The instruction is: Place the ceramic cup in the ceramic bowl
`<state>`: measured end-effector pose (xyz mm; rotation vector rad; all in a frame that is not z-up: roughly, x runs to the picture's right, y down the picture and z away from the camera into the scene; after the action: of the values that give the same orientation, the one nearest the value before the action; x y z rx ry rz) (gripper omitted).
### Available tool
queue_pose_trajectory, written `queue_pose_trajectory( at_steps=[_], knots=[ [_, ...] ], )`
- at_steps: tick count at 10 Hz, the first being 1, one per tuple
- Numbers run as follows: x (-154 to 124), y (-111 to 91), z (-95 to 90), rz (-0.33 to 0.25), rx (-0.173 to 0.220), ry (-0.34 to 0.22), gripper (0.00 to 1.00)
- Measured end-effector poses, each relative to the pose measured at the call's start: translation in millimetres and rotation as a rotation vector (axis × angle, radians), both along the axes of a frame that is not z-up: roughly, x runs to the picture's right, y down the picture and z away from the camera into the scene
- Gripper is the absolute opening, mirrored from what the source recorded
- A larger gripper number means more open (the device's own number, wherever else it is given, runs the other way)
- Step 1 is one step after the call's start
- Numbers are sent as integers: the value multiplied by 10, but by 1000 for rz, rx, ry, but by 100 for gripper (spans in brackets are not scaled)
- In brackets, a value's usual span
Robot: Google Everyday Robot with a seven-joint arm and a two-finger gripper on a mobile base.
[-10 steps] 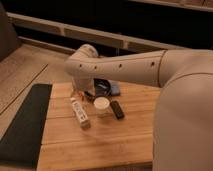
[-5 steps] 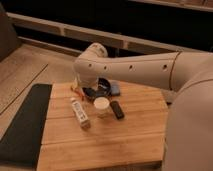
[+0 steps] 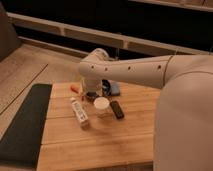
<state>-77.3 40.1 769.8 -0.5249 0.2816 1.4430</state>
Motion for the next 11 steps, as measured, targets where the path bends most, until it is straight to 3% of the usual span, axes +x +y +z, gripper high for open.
queue_pose_trajectory(
  at_steps=[4, 11],
  knots=[
    [25, 203, 236, -32, -113, 35, 65],
    [-3, 260, 285, -49, -135, 40, 65]
  ],
)
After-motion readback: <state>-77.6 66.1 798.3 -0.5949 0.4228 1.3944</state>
